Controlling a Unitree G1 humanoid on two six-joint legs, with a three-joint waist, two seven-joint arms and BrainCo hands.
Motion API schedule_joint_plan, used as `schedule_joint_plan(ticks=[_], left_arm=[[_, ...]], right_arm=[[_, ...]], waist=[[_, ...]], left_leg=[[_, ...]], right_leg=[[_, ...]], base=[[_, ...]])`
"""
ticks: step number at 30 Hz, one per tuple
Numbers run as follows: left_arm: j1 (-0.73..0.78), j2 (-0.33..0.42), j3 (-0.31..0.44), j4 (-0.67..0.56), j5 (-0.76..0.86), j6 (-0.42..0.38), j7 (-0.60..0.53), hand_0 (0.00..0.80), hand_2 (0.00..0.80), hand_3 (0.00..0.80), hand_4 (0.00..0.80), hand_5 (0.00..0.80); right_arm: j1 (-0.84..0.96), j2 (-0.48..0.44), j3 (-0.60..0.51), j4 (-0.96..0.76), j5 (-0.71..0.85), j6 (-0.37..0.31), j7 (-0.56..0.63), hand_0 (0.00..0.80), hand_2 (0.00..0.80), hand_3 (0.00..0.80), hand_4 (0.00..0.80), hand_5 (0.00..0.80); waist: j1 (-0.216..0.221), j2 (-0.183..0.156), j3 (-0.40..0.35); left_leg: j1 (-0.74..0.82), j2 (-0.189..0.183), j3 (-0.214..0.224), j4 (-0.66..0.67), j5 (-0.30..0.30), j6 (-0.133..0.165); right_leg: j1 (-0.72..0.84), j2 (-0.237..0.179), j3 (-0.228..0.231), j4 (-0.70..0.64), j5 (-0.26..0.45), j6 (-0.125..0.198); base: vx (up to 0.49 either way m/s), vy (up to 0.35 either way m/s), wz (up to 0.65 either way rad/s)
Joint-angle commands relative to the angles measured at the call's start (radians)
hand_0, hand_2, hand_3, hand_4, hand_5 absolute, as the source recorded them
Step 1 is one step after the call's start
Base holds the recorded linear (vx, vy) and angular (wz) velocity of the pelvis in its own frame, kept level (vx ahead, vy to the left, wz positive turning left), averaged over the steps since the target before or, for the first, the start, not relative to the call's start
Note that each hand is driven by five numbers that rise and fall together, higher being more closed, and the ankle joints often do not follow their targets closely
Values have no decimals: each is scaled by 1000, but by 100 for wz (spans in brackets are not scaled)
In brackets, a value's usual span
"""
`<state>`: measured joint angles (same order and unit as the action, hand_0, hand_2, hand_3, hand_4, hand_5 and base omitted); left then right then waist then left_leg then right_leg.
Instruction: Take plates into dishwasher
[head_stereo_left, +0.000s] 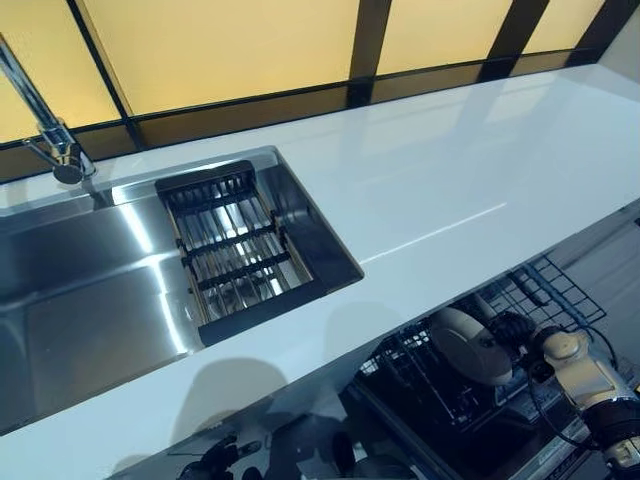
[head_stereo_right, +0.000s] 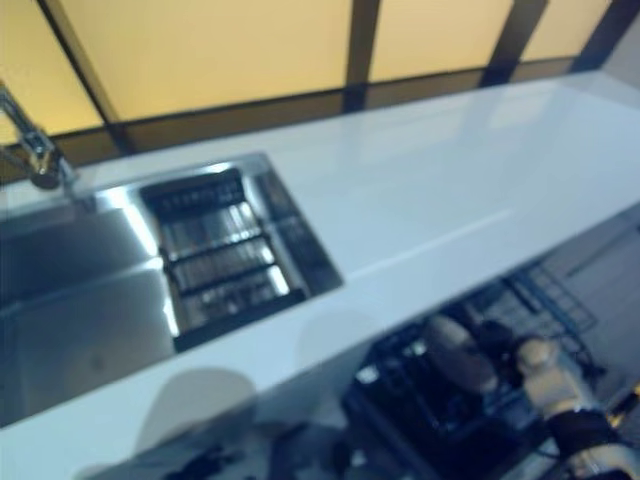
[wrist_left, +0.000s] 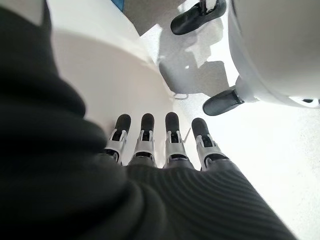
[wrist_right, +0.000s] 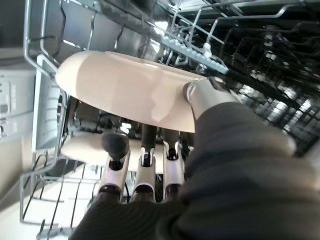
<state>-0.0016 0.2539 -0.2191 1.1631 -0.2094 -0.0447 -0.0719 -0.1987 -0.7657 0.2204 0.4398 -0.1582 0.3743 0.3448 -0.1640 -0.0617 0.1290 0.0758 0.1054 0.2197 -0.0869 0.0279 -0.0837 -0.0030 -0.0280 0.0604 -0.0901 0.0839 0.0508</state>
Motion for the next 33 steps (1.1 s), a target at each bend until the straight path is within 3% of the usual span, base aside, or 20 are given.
schedule_joint_plan(ticks=[1, 17, 33], left_arm=[[-54, 16, -39, 20, 8, -8, 13, 0, 0, 0, 0, 0], [-75, 14, -58, 40, 11, -18, 6, 0, 0, 0, 0, 0], [-81, 14, -49, 47, 32, -15, 5, 0, 0, 0, 0, 0]], right_arm=[[-126, 22, 31, 78, -45, -3, -47, 800, 800, 800, 800, 800], [-195, 100, 114, 268, -107, 15, -69, 800, 800, 800, 800, 800], [-171, 84, 96, 263, -107, 11, -41, 800, 800, 800, 800, 800]], waist=[[43, -45, -7], [81, -26, -1], [76, -35, -5]], left_leg=[[33, 3, -46, 0, -44, 35], [27, -8, -86, 0, -44, 38], [26, -3, -85, 0, -42, 37]], right_leg=[[-47, -69, -25, 3, 57, 82], [-42, -81, -38, 3, 50, 77], [-44, -79, -34, 3, 54, 79]], base=[[-3, 6, 4], [2, 6, 5], [0, 0, 0]])
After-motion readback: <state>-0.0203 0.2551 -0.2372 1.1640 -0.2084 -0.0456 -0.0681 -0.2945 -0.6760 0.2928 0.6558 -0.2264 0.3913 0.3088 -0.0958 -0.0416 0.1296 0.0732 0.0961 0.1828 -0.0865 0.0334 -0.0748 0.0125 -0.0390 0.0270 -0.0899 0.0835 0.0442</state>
